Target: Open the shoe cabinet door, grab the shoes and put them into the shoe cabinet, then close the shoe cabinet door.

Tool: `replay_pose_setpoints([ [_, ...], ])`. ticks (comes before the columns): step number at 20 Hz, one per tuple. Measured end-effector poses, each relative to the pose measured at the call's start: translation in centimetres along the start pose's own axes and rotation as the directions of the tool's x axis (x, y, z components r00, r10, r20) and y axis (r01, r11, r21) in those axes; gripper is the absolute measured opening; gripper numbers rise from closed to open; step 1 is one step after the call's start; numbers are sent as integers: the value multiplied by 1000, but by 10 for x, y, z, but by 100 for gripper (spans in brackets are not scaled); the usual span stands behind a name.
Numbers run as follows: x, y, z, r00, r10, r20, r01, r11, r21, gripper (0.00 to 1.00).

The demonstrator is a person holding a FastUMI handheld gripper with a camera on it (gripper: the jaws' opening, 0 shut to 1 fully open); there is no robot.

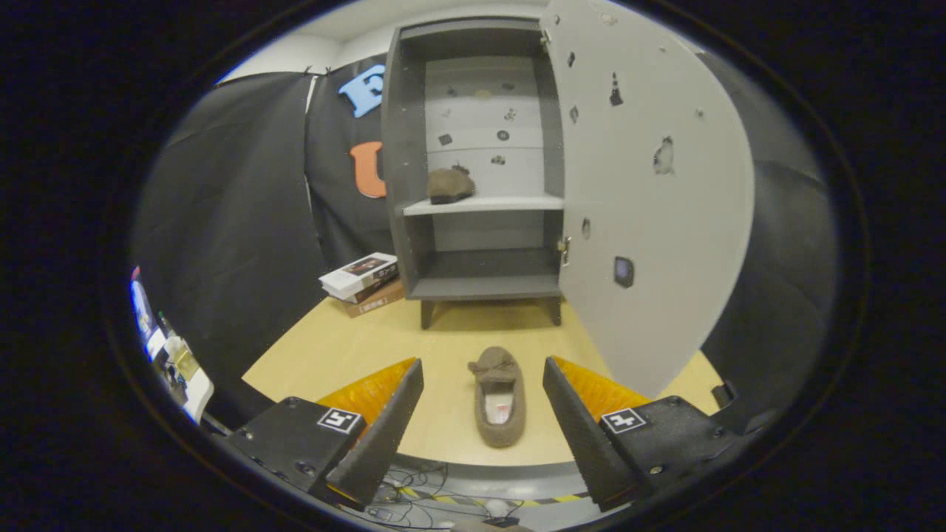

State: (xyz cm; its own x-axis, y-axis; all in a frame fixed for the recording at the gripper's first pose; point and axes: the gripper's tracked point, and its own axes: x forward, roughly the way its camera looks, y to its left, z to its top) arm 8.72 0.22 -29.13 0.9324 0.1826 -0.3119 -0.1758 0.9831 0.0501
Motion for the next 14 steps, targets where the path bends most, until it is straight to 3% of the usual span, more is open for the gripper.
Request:
replay_pose_setpoints([
  [8,134,7,-81,976,37,-216,-19,996,85,100],
  [14,194,2,-112,934,76,-348,-14,984,179,100],
])
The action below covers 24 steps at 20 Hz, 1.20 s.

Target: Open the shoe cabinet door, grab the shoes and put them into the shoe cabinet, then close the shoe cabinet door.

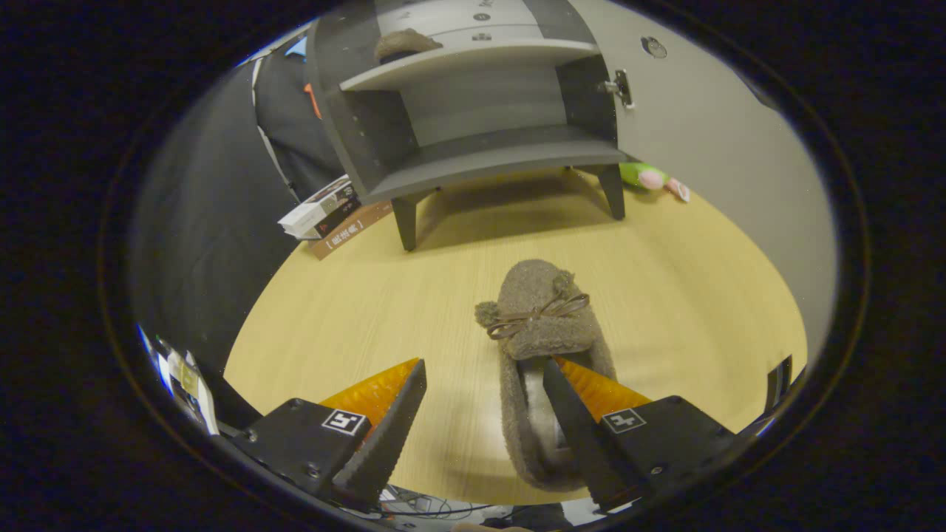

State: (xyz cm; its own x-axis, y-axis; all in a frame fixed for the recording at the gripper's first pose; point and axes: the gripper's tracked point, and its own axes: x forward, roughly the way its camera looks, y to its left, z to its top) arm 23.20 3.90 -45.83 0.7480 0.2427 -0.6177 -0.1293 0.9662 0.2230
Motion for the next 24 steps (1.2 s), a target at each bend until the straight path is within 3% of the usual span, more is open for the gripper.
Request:
replay_pose_setpoints([
  [3,20,2,14,1000,-1,7,1,1000,-16,100],
  [7,38,-4,14,999,-22,-41,23,1000,14,87],
  [10,42,-23,14,995,-93,-41,95,995,25,44],
  [12,40,-19,14,996,-74,-45,75,997,16,15],
  [16,33,-18,17,997,-75,-29,74,996,-50,6],
  [24,-20,0,54,995,-64,79,71,994,-81,5],
])
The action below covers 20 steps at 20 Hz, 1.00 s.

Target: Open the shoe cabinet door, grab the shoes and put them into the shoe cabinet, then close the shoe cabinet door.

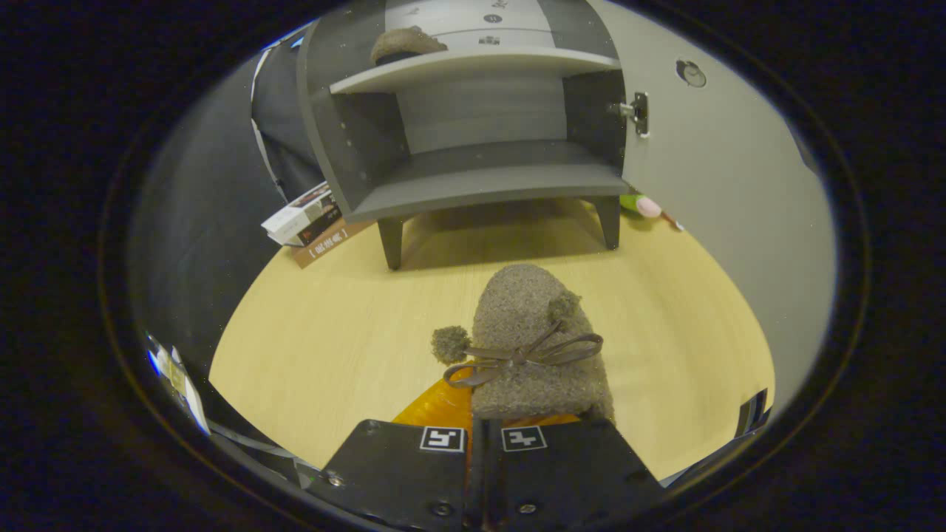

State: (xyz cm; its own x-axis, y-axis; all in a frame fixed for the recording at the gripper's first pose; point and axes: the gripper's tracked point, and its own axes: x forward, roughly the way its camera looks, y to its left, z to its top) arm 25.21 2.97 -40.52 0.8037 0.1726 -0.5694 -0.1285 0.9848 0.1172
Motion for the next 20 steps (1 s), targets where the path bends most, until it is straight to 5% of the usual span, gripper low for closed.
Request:
replay_pose_setpoints([
  [8,-88,20,95,975,4,223,2,1000,-26,5],
  [20,-155,40,283,857,-8,516,52,996,-70,5],
])
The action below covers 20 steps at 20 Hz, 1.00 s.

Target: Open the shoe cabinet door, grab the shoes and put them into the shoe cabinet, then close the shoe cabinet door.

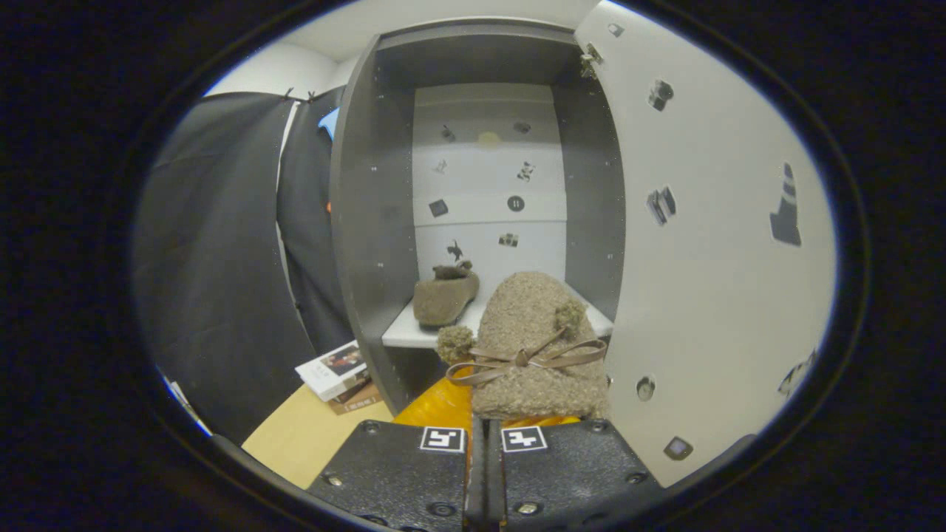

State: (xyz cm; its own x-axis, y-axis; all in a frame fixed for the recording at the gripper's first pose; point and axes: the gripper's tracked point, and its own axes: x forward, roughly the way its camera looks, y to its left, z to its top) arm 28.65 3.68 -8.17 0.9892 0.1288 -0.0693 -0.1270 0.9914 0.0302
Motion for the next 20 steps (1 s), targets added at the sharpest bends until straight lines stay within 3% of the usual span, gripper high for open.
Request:
replay_pose_setpoints([
  [9,97,-9,83,995,-6,97,10,999,-45,5],
  [20,222,-33,93,998,-14,56,17,999,-50,5],
])
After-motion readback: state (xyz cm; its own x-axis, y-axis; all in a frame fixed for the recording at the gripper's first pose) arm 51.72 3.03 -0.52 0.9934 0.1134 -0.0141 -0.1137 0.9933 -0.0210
